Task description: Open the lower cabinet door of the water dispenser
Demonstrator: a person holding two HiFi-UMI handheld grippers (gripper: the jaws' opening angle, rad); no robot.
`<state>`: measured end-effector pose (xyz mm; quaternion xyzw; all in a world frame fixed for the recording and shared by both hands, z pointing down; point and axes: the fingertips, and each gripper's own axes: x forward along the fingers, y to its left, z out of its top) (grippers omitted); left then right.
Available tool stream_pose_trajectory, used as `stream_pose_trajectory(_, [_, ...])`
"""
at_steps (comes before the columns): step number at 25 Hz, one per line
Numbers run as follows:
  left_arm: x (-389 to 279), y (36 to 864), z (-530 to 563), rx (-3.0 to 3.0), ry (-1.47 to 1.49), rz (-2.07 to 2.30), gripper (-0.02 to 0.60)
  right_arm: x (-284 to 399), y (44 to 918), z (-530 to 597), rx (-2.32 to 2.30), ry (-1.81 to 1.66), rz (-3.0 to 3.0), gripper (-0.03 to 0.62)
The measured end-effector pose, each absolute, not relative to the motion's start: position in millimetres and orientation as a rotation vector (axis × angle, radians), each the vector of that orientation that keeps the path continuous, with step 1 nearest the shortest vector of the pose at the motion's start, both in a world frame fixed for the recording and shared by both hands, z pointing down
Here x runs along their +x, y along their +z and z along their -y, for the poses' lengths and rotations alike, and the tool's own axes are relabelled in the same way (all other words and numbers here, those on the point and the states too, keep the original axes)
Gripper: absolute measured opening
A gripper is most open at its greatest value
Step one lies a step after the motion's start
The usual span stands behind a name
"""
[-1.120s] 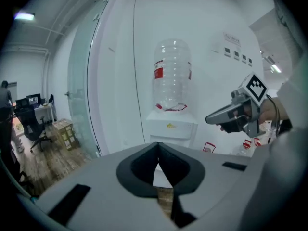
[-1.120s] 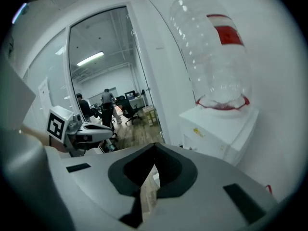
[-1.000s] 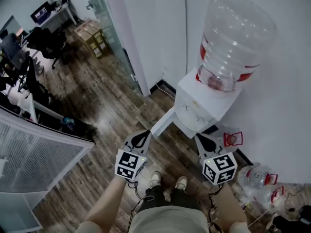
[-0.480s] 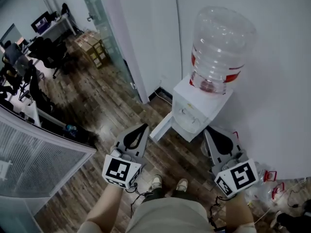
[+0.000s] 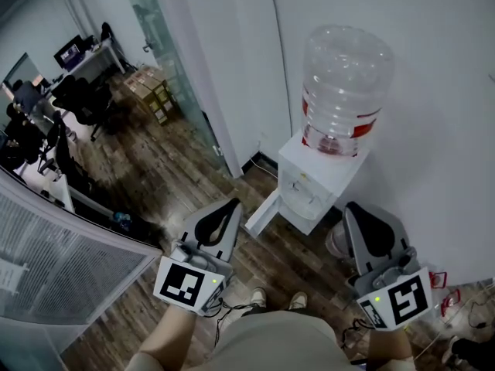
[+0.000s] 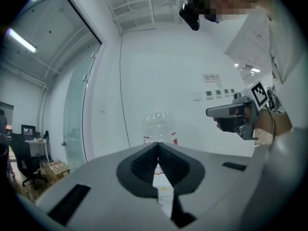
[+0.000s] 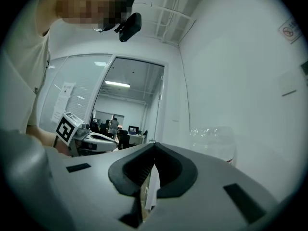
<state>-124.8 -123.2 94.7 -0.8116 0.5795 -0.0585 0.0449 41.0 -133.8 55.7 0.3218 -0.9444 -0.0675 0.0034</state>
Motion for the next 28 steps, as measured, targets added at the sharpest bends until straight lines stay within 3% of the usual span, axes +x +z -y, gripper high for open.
stream_pose_trajectory(28, [-105,78,102,-2.489,-0.191,-1.716,0.006,56,36,107,1.008,-0.224,2.963,0.006])
